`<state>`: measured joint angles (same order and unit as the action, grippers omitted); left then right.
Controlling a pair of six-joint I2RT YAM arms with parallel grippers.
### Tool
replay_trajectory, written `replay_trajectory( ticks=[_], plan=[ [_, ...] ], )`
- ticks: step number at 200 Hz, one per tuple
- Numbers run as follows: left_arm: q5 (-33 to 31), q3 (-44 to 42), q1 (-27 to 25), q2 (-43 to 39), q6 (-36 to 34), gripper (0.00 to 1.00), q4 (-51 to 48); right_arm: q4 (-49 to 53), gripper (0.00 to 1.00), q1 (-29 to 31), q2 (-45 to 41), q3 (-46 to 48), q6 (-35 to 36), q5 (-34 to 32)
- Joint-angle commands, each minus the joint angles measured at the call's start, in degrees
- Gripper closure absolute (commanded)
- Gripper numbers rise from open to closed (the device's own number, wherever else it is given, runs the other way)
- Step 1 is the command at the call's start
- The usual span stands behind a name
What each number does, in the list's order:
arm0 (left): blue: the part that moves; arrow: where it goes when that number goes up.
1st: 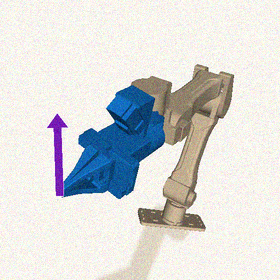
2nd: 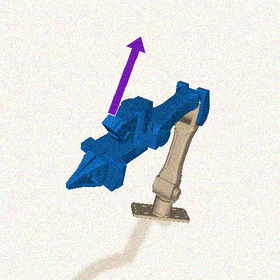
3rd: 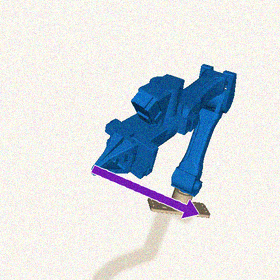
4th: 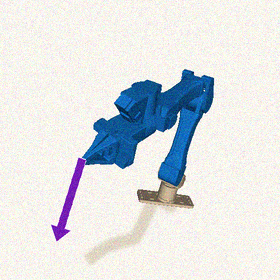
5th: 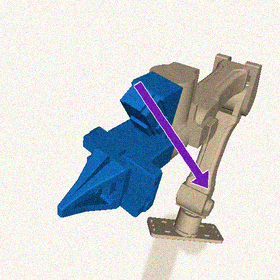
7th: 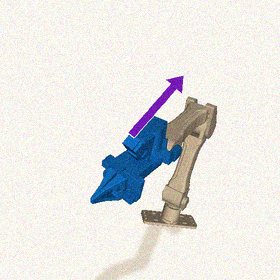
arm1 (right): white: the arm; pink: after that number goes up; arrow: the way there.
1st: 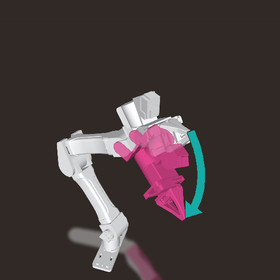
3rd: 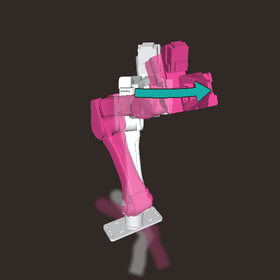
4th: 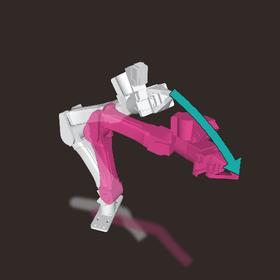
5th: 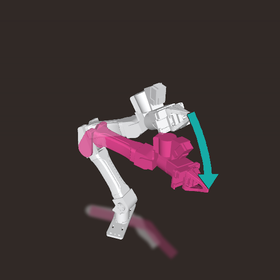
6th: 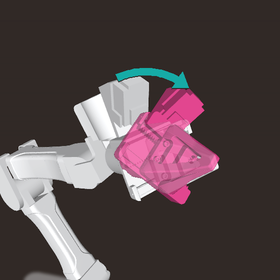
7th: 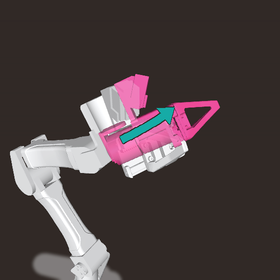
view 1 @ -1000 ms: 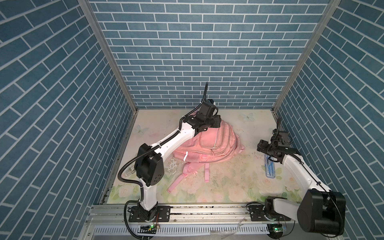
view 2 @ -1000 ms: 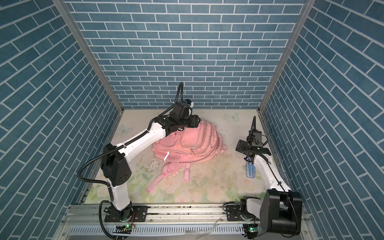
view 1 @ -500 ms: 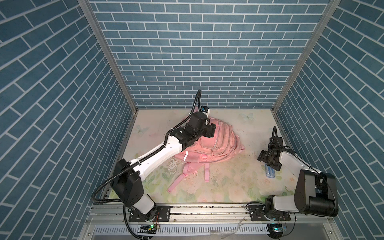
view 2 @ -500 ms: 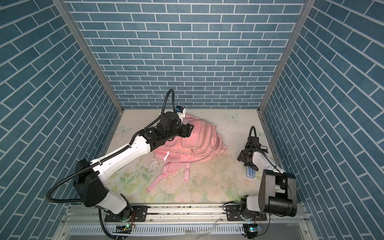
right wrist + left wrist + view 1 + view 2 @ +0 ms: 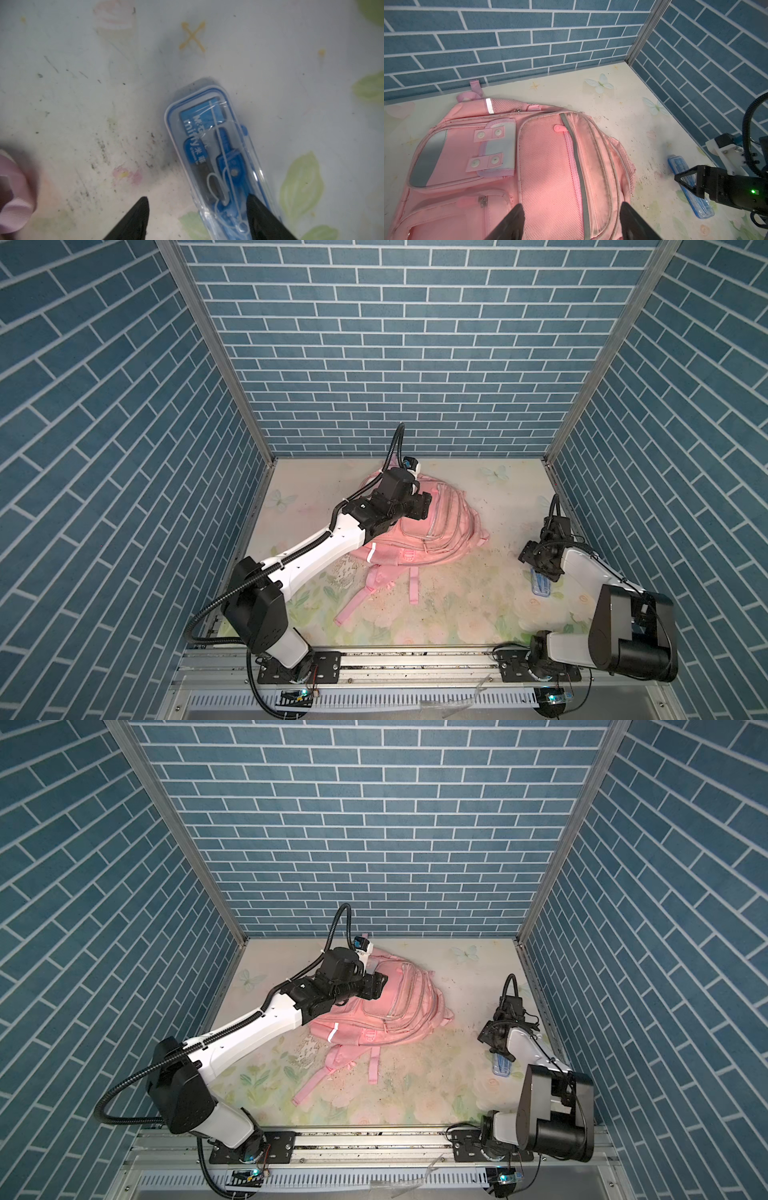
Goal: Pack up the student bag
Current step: 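Release the zipper and move the right gripper over the blue compass case, then lower the right gripper and close it on the blue compass case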
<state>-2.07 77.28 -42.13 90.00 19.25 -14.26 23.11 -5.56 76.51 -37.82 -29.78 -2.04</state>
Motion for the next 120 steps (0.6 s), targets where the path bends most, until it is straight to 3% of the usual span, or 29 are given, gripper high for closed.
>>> replay_trajectory(
  ticks=[1,33,89,120],
  plan=[
    [0.11,-0.76,0.07,-0.85,0.07,0.26,0.63,3.94,0.24,2.53,1.75,2.12,-4.03,7.65],
    [0.39,-0.91,0.08,-0.65,0.08,0.26,1.19,5.76,0.22,6.31,2.85,-1.82,-5.26,7.31],
    [0.57,-1.48,0.05,-1.09,-0.50,0.26,1.50,15.52,0.17,5.71,-2.47,-6.60,-5.20,-8.63],
    [0.49,-1.78,0.09,-1.23,-1.26,0.26,1.83,14.43,0.15,1.43,-3.03,-2.43,-5.48,-5.45]
  ],
)
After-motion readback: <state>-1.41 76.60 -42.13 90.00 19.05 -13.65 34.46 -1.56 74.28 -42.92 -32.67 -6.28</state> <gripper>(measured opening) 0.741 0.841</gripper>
